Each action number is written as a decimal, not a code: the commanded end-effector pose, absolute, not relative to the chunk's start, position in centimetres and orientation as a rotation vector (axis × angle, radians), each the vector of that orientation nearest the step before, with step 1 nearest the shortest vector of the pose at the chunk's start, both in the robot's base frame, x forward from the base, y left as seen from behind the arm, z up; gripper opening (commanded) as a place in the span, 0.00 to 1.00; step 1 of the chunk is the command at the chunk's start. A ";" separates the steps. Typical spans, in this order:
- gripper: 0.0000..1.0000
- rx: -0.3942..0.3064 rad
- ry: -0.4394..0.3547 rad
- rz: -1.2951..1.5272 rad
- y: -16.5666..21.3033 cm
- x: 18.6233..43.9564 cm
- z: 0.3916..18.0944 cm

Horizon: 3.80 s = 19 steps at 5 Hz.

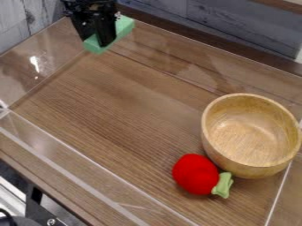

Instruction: Put the green block in the brown bowl

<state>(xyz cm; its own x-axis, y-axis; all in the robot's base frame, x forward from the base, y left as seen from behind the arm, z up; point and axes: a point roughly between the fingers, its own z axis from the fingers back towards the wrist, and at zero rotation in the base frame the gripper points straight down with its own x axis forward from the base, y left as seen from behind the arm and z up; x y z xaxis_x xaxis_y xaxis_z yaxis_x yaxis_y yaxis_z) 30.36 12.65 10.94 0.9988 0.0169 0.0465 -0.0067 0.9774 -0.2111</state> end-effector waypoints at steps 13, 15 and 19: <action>0.00 -0.237 0.072 -0.489 -12.6 25.5 10.7; 0.00 -0.181 0.122 -0.411 -13.0 26.6 11.2; 0.00 -0.107 0.127 -0.485 -10.5 27.5 9.3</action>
<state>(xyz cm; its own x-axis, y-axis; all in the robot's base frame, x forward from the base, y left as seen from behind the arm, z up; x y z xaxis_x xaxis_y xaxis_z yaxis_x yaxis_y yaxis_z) 26.86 -10.45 8.18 0.8773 -0.4595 -0.1387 0.4416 0.8859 -0.1417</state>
